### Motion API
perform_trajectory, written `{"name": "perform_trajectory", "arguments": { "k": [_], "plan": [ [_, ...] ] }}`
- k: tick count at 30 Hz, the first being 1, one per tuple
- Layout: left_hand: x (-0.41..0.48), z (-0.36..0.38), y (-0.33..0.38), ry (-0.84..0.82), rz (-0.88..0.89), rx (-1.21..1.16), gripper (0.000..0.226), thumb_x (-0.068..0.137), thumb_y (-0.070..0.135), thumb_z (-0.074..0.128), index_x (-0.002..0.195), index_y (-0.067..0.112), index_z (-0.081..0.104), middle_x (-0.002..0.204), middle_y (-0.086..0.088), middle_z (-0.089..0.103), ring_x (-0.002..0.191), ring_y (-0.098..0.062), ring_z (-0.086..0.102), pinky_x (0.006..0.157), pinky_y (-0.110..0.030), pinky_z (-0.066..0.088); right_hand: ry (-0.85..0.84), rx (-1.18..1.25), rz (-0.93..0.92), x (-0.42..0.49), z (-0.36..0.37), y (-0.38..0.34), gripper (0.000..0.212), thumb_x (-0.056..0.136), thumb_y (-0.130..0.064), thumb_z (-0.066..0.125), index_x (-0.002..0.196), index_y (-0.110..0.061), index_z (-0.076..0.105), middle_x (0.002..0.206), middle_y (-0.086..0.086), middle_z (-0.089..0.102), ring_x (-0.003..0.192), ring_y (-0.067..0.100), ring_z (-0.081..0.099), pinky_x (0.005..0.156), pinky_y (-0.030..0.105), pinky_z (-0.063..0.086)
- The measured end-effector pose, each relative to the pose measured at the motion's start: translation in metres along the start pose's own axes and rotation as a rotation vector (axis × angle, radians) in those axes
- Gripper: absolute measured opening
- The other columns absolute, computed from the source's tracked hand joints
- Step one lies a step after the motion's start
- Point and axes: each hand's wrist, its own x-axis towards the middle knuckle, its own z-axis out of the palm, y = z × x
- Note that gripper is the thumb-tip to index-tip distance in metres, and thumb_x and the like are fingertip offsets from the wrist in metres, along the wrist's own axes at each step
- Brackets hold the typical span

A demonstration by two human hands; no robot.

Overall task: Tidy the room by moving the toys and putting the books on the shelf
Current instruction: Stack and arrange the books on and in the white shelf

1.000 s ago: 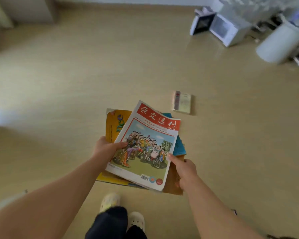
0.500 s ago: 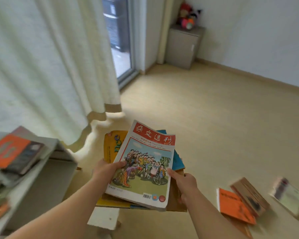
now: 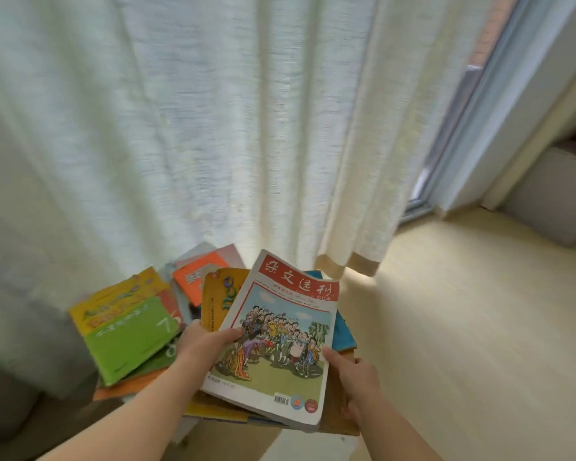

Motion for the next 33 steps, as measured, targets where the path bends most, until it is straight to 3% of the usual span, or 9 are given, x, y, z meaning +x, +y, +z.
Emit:
{"name": "perform_trajectory", "arguments": {
  "k": [2, 5, 8, 15, 17, 19, 21, 26, 33],
  "plan": [
    [0.009, -0.02, 0.0, 0.045, -0.015, -0.039, 0.041, 0.069, 0.019, 0.081, 0.103, 0.01, 0.06, 0.091, -0.009, 0.07, 0.08, -0.028, 0.068, 0.08, -0.043, 0.056, -0.034, -0.074, -0.009, 0.009, 0.025, -0.008, 0.035, 0.073, -0.027, 0.079, 0.084, -0.005, 0.054, 0.092, 0.017, 0.069, 0.084, 0.032, 0.066, 0.075, 0.042, 0.054],
    [0.029, -0.055, -0.006, 0.132, -0.061, -0.078, 0.039, 0.069, 0.022, 0.081, 0.1, 0.009, 0.06, 0.089, -0.01, 0.07, 0.078, -0.029, 0.068, 0.079, -0.045, 0.056, -0.096, -0.15, -0.008, 0.019, 0.073, -0.013, 0.035, 0.074, -0.027, 0.078, 0.084, -0.006, 0.053, 0.091, 0.016, 0.068, 0.083, 0.031, 0.065, 0.072, 0.041, 0.053],
    [0.059, -0.087, -0.009, 0.2, -0.101, -0.118, 0.041, 0.068, 0.024, 0.081, 0.1, 0.009, 0.059, 0.089, -0.012, 0.07, 0.077, -0.032, 0.069, 0.078, -0.048, 0.056, -0.151, -0.217, -0.003, 0.037, 0.126, -0.015, 0.039, 0.071, -0.03, 0.079, 0.088, -0.008, 0.052, 0.095, 0.015, 0.068, 0.088, 0.032, 0.066, 0.084, 0.05, 0.053],
    [0.157, -0.165, -0.015, 0.287, -0.205, -0.169, 0.027, 0.074, 0.022, 0.077, 0.087, 0.015, 0.055, 0.087, -0.011, 0.068, 0.077, -0.033, 0.068, 0.078, -0.048, 0.056, -0.219, -0.309, 0.084, 0.095, 0.265, -0.005, 0.057, 0.065, -0.032, 0.082, 0.108, -0.007, 0.053, 0.1, 0.012, 0.069, 0.09, 0.033, 0.066, 0.084, 0.051, 0.054],
    [0.183, -0.181, -0.02, 0.29, -0.22, -0.159, 0.031, 0.073, 0.023, 0.079, 0.093, 0.013, 0.058, 0.09, -0.01, 0.069, 0.079, -0.032, 0.068, 0.079, -0.048, 0.056, -0.21, -0.349, 0.091, 0.11, 0.295, -0.001, 0.064, 0.066, -0.033, 0.081, 0.114, -0.004, 0.05, 0.106, 0.013, 0.066, 0.095, 0.033, 0.064, 0.086, 0.051, 0.053],
    [0.211, -0.196, -0.029, 0.304, -0.245, -0.14, 0.035, 0.073, 0.024, 0.079, 0.098, 0.012, 0.058, 0.092, -0.008, 0.07, 0.08, -0.031, 0.068, 0.08, -0.047, 0.056, -0.183, -0.384, 0.09, 0.12, 0.325, 0.001, 0.056, 0.072, -0.031, 0.078, 0.11, -0.004, 0.046, 0.108, 0.012, 0.062, 0.097, 0.032, 0.061, 0.088, 0.048, 0.051],
    [0.234, -0.205, -0.039, 0.305, -0.264, -0.123, 0.032, 0.073, 0.025, 0.078, 0.095, 0.014, 0.058, 0.092, -0.008, 0.069, 0.081, -0.03, 0.068, 0.08, -0.046, 0.055, -0.17, -0.434, 0.089, 0.133, 0.345, 0.005, 0.048, 0.076, -0.03, 0.075, 0.106, -0.007, 0.045, 0.106, 0.011, 0.059, 0.098, 0.03, 0.059, 0.088, 0.045, 0.05],
    [0.281, -0.214, -0.06, 0.258, -0.401, -0.06, 0.042, 0.074, 0.031, 0.077, 0.105, 0.008, 0.058, 0.099, -0.01, 0.069, 0.085, -0.03, 0.067, 0.08, -0.045, 0.056, -0.152, -0.55, 0.149, 0.161, 0.373, 0.026, 0.052, 0.083, -0.027, 0.066, 0.123, -0.001, 0.046, 0.105, 0.011, 0.055, 0.103, 0.03, 0.056, 0.095, 0.046, 0.046],
    [0.305, -0.209, -0.068, 0.131, -0.629, 0.103, 0.04, 0.089, 0.001, 0.058, 0.126, -0.006, 0.046, 0.126, -0.021, 0.054, 0.116, -0.037, 0.051, 0.091, -0.039, 0.044, -0.163, -0.51, 0.334, 0.167, 0.383, 0.045, 0.069, 0.079, -0.026, 0.065, 0.136, -0.002, 0.034, 0.132, 0.016, 0.05, 0.119, 0.034, 0.048, 0.103, 0.046, 0.04]
  ]
}}
